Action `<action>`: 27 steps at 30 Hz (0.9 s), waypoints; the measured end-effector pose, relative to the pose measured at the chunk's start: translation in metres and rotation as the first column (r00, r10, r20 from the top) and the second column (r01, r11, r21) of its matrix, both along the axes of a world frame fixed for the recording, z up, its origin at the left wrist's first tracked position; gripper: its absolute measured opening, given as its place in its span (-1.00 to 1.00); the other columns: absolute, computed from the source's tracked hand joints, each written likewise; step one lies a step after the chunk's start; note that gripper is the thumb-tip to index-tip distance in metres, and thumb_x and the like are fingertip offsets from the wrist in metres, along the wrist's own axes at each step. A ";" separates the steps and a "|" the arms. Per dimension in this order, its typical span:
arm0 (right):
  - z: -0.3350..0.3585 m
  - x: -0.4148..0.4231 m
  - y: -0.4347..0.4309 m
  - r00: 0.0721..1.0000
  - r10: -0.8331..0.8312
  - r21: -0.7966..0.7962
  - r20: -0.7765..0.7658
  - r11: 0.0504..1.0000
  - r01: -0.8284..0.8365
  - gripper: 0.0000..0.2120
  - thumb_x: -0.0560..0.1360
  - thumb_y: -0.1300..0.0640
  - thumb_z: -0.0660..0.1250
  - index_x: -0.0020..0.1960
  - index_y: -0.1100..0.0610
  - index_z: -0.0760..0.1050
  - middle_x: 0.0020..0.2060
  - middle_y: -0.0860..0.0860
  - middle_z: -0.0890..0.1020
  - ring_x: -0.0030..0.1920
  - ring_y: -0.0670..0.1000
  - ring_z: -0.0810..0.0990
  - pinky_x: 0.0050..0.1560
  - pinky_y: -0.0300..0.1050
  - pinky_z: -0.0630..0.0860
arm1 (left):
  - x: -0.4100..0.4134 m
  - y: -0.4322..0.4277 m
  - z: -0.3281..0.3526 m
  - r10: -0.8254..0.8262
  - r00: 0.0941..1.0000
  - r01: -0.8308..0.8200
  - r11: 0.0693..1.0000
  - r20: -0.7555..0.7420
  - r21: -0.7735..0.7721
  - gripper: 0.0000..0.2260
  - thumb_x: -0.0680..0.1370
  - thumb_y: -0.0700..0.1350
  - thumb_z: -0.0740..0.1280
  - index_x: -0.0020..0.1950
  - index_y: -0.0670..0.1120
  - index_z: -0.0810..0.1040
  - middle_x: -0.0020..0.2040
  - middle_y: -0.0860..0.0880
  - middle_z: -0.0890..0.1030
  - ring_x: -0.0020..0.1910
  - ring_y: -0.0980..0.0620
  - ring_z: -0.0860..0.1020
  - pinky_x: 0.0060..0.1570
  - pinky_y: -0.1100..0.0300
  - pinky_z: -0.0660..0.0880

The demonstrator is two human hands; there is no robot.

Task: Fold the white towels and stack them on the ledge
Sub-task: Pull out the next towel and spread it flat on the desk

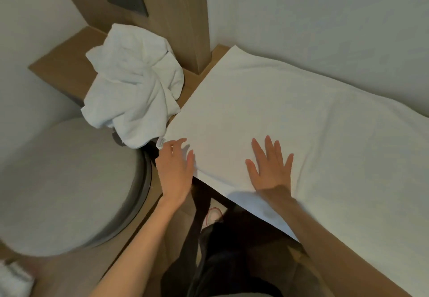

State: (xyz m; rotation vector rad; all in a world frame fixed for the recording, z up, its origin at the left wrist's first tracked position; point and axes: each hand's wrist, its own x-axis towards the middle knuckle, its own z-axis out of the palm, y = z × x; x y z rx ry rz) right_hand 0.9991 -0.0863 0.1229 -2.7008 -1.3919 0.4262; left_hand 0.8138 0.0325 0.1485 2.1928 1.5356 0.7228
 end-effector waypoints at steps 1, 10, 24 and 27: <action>0.005 -0.006 0.003 0.999 0.033 0.016 -0.010 0.999 -0.033 -0.47 0.63 -0.17 -0.14 0.54 -0.16 -0.22 0.56 -0.01 -0.17 0.54 0.06 -0.23 0.48 0.23 -0.22 | -0.004 -0.001 -0.001 0.097 0.995 -0.095 0.994 0.039 -0.050 -0.67 0.56 -0.05 0.32 0.30 -0.11 0.45 0.24 -0.10 0.46 0.22 -0.05 0.41 0.18 0.09 0.33; 0.007 -0.032 0.022 0.986 0.156 -0.109 -0.062 0.981 -0.162 -0.46 0.64 -0.13 -0.16 0.54 -0.10 -0.29 0.55 -0.01 -0.21 0.54 0.10 -0.22 0.49 0.20 -0.16 | -0.021 0.028 -0.017 0.533 0.769 -0.258 0.764 0.353 -0.592 -0.58 0.56 -0.11 0.34 0.34 -0.19 0.29 0.21 -0.14 0.49 0.05 -0.04 0.52 0.01 0.14 0.44; 0.058 0.024 -0.001 0.831 -0.013 0.239 -0.556 0.955 0.175 -0.61 0.62 0.14 0.20 0.43 0.16 0.36 0.40 0.10 0.40 0.39 0.06 0.37 0.37 -0.17 0.24 | 0.039 -0.015 0.047 0.136 0.830 0.080 0.931 0.541 -0.357 -0.86 0.56 -0.15 0.34 0.08 -0.15 0.59 -0.13 0.02 0.60 -0.18 0.20 0.51 -0.18 0.44 0.43; 0.072 0.042 -0.028 0.838 -0.110 0.315 -0.534 0.894 0.318 -0.69 0.60 0.15 0.22 0.34 0.11 0.47 0.31 0.05 0.51 0.28 0.03 0.48 0.19 -0.27 0.33 | 0.061 -0.037 0.061 0.000 0.810 0.235 0.916 0.586 -0.325 -0.90 0.56 -0.16 0.34 0.06 -0.09 0.59 -0.16 0.06 0.59 -0.18 0.19 0.52 -0.18 0.49 0.42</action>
